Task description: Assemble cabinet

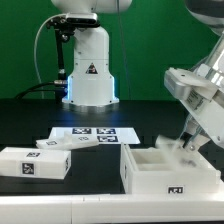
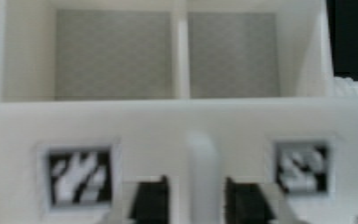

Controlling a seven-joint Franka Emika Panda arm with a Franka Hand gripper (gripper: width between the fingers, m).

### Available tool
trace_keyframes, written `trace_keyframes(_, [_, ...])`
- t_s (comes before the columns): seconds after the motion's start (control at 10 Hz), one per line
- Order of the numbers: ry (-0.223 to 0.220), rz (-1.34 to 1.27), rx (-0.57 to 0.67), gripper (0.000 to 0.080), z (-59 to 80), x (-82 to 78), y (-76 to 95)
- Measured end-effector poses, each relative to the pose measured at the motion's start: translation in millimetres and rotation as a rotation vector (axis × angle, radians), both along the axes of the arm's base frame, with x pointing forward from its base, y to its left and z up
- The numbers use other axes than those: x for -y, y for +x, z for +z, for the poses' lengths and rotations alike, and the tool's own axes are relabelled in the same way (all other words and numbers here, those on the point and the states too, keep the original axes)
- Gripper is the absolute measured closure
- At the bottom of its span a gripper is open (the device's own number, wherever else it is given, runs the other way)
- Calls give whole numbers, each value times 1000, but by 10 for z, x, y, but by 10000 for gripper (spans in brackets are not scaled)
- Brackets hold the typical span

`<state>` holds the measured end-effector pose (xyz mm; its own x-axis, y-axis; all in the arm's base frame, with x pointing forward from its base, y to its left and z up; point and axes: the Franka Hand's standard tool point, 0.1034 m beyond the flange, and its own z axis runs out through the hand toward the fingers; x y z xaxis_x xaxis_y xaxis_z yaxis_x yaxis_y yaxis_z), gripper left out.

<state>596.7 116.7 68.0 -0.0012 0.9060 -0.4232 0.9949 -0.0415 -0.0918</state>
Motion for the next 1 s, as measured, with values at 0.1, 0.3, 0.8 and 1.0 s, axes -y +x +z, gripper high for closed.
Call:
trace_keyframes(0.1, [0, 0, 0, 445, -2, 0, -1])
trace_keyframes(0.3, [0, 0, -1, 229, -7, 1, -3])
trace_keyframes(0.8, [-1, 0, -2, 4, -13, 2, -5])
trace_keyframes(1.0, [-1, 0, -2, 2, -14, 2, -6])
